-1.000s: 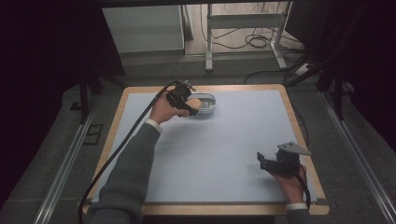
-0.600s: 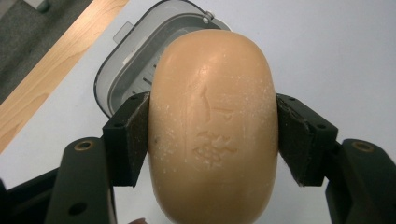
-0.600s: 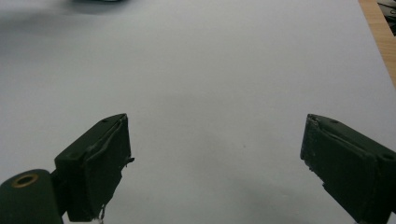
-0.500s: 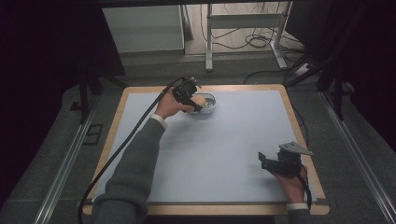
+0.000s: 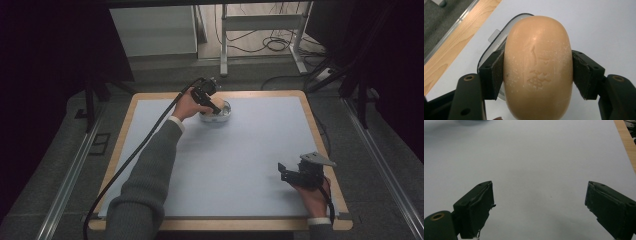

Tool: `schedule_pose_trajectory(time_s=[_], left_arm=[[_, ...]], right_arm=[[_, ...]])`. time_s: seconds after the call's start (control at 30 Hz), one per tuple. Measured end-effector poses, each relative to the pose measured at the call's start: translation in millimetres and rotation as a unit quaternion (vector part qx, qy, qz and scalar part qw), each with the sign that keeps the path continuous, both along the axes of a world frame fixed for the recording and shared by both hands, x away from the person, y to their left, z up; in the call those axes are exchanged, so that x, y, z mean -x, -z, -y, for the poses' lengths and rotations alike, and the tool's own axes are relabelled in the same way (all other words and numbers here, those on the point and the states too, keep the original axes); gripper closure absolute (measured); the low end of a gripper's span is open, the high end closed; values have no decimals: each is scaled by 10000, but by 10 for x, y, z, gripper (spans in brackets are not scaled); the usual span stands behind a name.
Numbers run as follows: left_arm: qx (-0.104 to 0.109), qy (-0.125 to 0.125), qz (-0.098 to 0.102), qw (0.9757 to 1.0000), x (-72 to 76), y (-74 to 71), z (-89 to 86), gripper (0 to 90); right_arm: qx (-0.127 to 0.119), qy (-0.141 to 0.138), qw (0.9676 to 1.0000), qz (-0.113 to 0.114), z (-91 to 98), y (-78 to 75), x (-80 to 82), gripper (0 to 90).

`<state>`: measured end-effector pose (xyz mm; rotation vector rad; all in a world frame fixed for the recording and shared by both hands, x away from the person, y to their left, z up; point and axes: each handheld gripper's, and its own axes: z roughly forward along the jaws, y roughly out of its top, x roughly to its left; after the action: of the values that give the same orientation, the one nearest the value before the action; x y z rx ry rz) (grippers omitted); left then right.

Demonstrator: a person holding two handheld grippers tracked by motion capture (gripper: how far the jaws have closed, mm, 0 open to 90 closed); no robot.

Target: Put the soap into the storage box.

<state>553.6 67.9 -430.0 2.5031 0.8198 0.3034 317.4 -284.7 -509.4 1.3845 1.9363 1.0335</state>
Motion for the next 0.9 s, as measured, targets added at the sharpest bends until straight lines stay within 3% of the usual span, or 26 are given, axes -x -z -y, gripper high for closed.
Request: schedule_pose_trajectory(time_s=[0.3, 0.77, 0.83, 0.9], left_arm=[[-123, -13, -176, 9998, -122, 153, 53, 328], [-241, -57, -118, 9996, -213, 253, 107, 328], [-212, -53, -68, 9997, -212, 266, 128, 325], [-29, -103, -49, 9999, -206, 239, 129, 322]], right_arm=[[19, 11, 10000, -41, 11, 26, -10, 85], [38, 0, 10000, -42, -1, 27, -9, 85], [33, 10, 10000, -40, 9, 27, -10, 85], [34, 24, 10000, -36, 15, 29, -10, 85]])
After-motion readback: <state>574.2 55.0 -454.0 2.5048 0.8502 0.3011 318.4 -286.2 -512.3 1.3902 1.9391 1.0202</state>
